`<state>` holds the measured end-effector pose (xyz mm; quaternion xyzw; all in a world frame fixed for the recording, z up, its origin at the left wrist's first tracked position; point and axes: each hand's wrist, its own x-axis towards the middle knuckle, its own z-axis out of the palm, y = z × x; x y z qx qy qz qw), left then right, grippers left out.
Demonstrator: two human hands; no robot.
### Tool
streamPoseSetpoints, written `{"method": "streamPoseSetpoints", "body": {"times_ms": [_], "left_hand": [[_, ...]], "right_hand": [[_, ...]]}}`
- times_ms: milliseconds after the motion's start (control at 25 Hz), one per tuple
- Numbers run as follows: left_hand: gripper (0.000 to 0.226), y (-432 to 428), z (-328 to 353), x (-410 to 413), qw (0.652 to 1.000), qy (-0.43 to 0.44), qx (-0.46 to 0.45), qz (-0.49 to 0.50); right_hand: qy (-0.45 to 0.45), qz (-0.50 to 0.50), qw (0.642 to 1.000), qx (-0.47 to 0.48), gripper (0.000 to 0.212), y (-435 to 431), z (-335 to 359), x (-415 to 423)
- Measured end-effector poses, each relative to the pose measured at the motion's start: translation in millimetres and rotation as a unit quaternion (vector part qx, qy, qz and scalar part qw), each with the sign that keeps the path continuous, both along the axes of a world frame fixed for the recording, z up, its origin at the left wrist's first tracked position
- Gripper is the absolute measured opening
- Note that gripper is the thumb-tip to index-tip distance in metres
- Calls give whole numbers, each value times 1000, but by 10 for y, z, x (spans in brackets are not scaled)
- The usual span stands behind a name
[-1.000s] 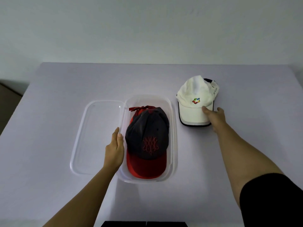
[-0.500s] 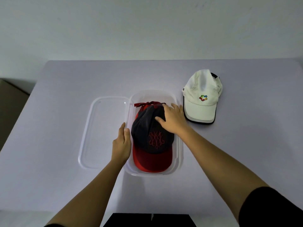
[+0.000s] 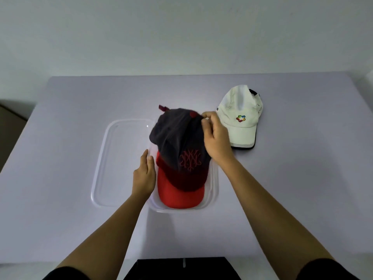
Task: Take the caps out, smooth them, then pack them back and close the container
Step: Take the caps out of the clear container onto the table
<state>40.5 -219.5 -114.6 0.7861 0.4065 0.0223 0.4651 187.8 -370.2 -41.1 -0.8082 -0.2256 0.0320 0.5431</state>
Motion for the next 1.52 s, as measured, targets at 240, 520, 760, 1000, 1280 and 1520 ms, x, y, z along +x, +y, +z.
{"method": "streamPoseSetpoints", "body": {"times_ms": [240, 520, 760, 1000, 1280, 1520], "left_hand": [[50, -29, 31, 7, 1000, -6, -8, 11], [50, -49, 31, 6, 1000, -16, -5, 12], [50, -67, 64, -4, 1000, -1, 7, -2], [49, -164, 97, -17, 981, -33, 190, -24], [59, -274, 251, 381, 981, -44, 139, -130], [39, -144, 118, 575, 978, 42, 145, -142]], "right_hand": [[-24, -157, 979, 124, 16, -647, 653, 296], [69, -198, 978, -11, 23, -1386, 47, 434], [107, -206, 968, -95, 26, -1367, -531, 310], [-105, -193, 952, -212, 36, -882, -574, -98], [-123, -68, 933, -332, 64, -404, -776, -1116], [24, -28, 936, -349, 83, -397, -909, -1179]]}}
